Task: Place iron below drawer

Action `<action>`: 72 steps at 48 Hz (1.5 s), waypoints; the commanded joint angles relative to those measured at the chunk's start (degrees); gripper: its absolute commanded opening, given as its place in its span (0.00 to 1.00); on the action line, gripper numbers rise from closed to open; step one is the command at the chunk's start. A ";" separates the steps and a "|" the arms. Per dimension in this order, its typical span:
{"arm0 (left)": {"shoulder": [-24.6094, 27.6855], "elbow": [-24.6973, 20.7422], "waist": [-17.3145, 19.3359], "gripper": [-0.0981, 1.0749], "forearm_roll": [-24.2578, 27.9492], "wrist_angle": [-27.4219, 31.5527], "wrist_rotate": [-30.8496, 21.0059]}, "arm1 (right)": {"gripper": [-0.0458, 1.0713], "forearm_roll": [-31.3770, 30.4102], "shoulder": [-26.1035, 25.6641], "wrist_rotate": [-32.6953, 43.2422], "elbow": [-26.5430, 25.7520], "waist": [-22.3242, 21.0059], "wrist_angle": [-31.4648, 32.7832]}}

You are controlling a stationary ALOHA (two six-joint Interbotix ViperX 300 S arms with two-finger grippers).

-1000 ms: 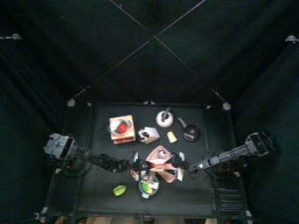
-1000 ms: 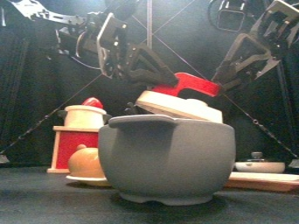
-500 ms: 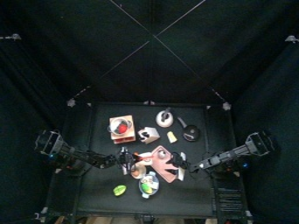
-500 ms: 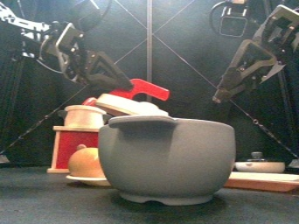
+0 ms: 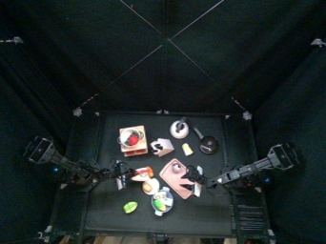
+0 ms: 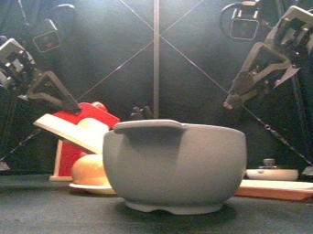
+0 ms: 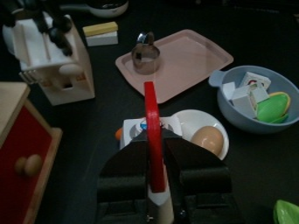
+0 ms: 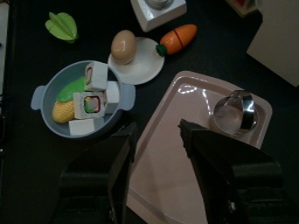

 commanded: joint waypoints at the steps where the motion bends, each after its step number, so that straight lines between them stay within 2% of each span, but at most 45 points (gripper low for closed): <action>1: -1.05 0.18 -0.44 0.39 -2.02 0.18 0.00 | 0.76 0.00 -1.14 -0.09 -0.44 0.09 0.09; 15: -1.23 2.55 -0.44 0.39 -7.47 3.87 0.00 | 0.76 0.00 -0.97 -0.09 -0.35 0.00 0.09; 25: -1.32 3.25 -0.44 0.42 -9.32 7.29 0.00 | 0.76 0.00 -0.88 -0.09 -0.35 -0.18 0.09; 32: -1.32 3.43 -0.44 0.50 -10.81 8.79 0.00 | 0.76 0.09 -0.79 -0.09 -0.35 -0.18 0.09; 53: -1.32 3.43 -0.44 0.83 -12.66 9.67 0.00 | 0.76 0.00 -0.70 -0.09 -0.35 -0.26 0.09; 72: -2.64 2.90 -0.44 0.85 -12.22 9.49 0.26 | 0.76 0.00 -0.62 -0.09 -0.35 -0.26 0.09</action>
